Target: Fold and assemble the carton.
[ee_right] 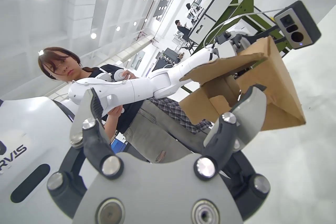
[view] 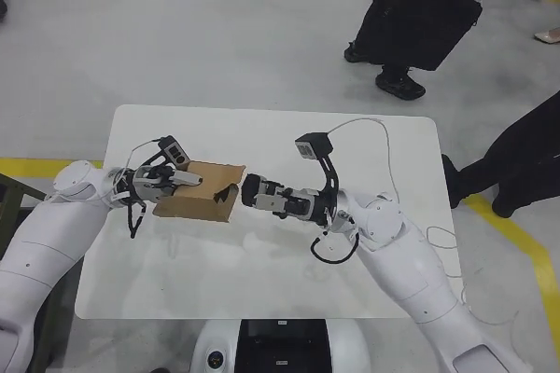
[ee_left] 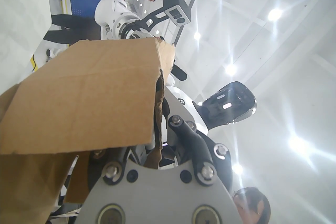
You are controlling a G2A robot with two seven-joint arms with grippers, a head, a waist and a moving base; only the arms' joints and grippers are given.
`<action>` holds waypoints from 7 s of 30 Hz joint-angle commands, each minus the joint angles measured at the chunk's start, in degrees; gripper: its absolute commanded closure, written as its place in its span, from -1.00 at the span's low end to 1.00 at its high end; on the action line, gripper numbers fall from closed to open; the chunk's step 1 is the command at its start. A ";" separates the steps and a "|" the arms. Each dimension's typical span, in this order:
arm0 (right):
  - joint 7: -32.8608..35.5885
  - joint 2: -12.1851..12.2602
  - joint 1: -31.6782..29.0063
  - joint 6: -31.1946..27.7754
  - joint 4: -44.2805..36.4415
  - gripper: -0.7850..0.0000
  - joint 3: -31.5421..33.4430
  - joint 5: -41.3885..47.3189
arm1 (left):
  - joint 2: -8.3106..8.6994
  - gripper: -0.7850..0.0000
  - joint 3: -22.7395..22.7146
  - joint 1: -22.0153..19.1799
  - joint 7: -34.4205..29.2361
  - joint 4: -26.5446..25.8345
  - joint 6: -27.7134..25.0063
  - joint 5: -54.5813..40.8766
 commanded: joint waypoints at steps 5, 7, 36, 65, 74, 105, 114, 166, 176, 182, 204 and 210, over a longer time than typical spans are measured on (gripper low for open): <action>1.38 0.53 -1.90 2.66 -2.59 -1.00 0.91 1.76 | -0.62 1.00 -0.89 -0.29 0.00 2.16 -1.99 -1.34; 2.38 0.58 -2.43 3.28 -3.22 -1.00 0.44 2.76 | -0.88 1.00 -1.39 -0.57 0.19 3.41 -3.77 -0.68; -7.05 -1.23 -0.23 3.40 -0.87 -1.00 -3.33 3.12 | -3.25 1.00 -6.50 2.42 0.01 1.90 -3.90 3.94; -2.73 -2.07 -0.61 10.90 1.47 -1.00 -3.84 15.78 | -3.82 1.00 -9.63 5.32 0.00 -1.53 -2.61 6.52; -0.17 -2.74 0.43 12.16 3.57 -1.00 -4.90 19.21 | -3.92 1.00 -10.06 5.60 0.00 -2.16 -2.59 7.30; 0.22 -3.11 -0.53 10.94 3.04 -1.00 -0.65 21.71 | -4.36 1.00 -9.27 4.95 0.00 -1.04 1.32 3.68; 0.16 -3.58 0.44 13.77 4.68 -1.00 -1.43 23.06 | -4.14 1.00 -9.29 5.05 0.00 -1.50 0.90 3.80; 3.59 -4.33 -1.59 5.14 5.53 -1.00 0.50 14.10 | -3.34 1.00 -7.30 4.99 0.00 -0.84 2.25 4.01; -2.47 -2.66 -2.58 0.77 1.25 -1.00 5.41 -7.52 | -3.79 1.00 -5.21 2.90 0.00 2.49 3.18 6.52; -10.33 -1.95 -4.44 4.42 -4.22 -1.00 7.07 -23.64 | -3.86 1.00 -4.32 2.33 0.00 2.92 2.06 8.94; -12.49 -1.34 -3.81 19.65 -8.35 -1.00 2.38 -47.28 | -3.54 1.00 -4.51 2.47 0.00 1.59 1.50 9.67; -12.28 -1.25 -3.55 21.17 -8.07 -1.00 1.88 -48.54 | -3.43 1.00 -4.71 2.60 0.00 1.22 2.11 8.21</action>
